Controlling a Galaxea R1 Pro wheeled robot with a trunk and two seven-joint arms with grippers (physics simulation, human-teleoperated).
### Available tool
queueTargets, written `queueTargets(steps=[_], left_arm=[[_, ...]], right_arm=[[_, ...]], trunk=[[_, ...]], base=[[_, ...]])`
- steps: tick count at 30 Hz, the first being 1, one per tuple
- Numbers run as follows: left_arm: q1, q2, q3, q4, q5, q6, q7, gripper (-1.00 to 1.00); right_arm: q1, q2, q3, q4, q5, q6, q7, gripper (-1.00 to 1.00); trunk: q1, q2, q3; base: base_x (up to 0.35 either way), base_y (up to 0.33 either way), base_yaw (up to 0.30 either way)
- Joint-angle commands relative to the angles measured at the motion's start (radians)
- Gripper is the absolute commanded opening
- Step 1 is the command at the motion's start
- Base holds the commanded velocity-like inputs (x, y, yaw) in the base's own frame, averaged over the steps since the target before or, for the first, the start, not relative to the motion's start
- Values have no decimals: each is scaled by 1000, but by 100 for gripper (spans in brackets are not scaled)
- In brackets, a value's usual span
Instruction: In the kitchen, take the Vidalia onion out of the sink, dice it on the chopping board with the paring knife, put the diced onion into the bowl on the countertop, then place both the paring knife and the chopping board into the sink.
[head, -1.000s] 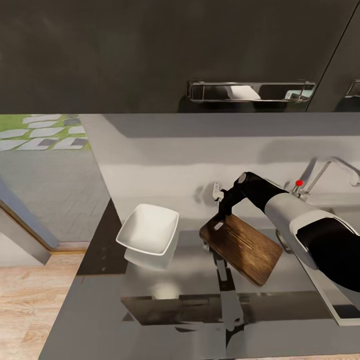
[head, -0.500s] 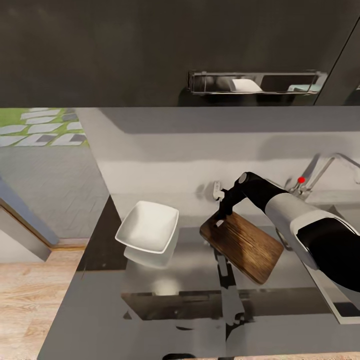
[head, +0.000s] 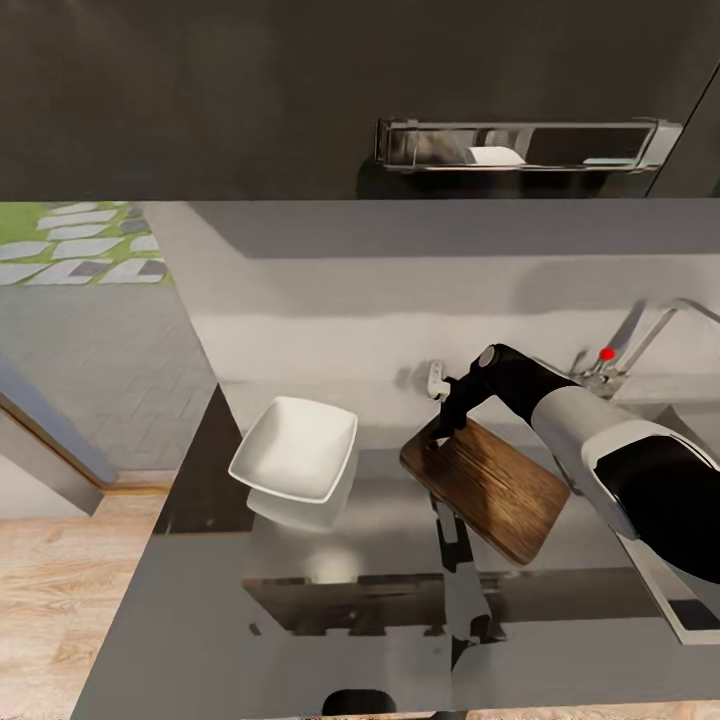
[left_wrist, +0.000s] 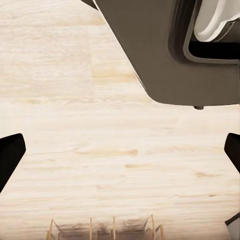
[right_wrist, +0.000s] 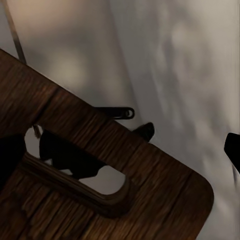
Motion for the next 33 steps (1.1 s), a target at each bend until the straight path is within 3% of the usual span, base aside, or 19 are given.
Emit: queueTargets(steps=[1,33], left_arm=[[-1,0,0,2,1,-6,-3,100],[-1,-2,0,2,1,-6,-3,100]], right_arm=[[0,0,-4,-3,3,10,3,100],[0,1,-3,-1,3,10,-2,100]], trunk=[[0,-2,-3],[0,-2,-54]], base=[[0,0,0],[0,0,0]])
